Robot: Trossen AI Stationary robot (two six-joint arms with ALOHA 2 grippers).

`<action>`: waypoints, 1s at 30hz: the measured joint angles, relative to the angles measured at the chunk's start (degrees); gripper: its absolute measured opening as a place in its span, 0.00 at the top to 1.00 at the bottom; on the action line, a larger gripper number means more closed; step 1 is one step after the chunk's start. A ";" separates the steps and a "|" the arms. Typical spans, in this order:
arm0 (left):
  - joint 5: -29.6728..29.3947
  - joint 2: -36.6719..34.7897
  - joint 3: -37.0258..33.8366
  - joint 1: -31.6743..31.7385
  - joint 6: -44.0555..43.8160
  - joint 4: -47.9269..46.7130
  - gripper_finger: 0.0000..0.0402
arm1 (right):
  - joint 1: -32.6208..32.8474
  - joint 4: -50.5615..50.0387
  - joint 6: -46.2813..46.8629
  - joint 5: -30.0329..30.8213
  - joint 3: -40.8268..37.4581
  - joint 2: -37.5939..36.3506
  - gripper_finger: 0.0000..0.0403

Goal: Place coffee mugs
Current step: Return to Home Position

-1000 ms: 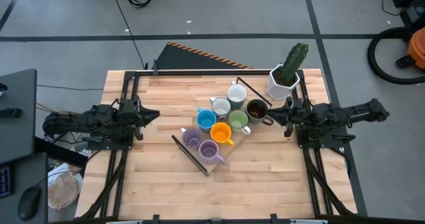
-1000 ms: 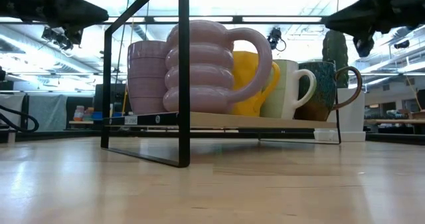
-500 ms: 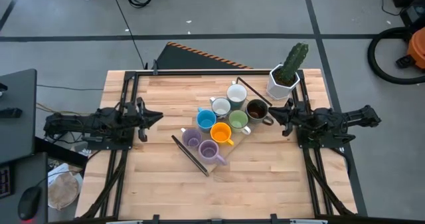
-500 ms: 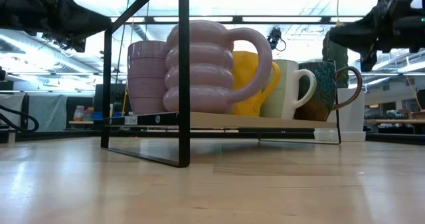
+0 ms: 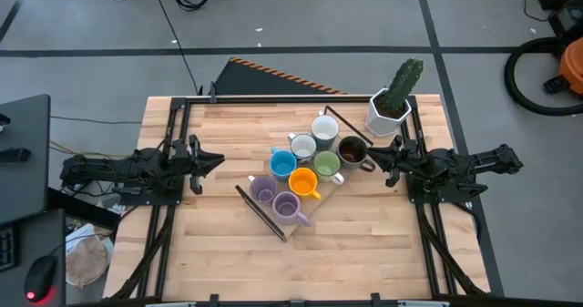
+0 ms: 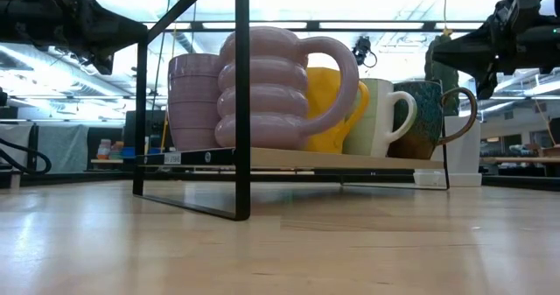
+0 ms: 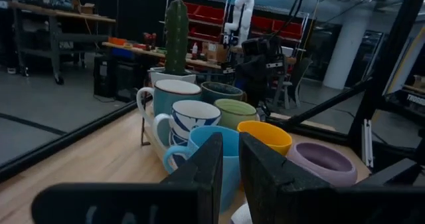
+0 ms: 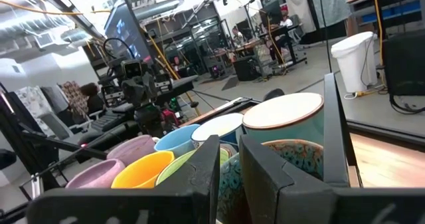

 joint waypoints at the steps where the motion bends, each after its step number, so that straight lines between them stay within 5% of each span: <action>1: 0.00 0.00 0.00 -0.02 -0.06 -0.02 0.86 | -0.01 0.04 -0.01 0.00 0.00 0.00 0.84; 30: 0.00 0.00 0.00 -0.02 0.27 -0.08 0.86 | -0.02 -0.02 -0.02 -0.23 0.00 0.02 0.84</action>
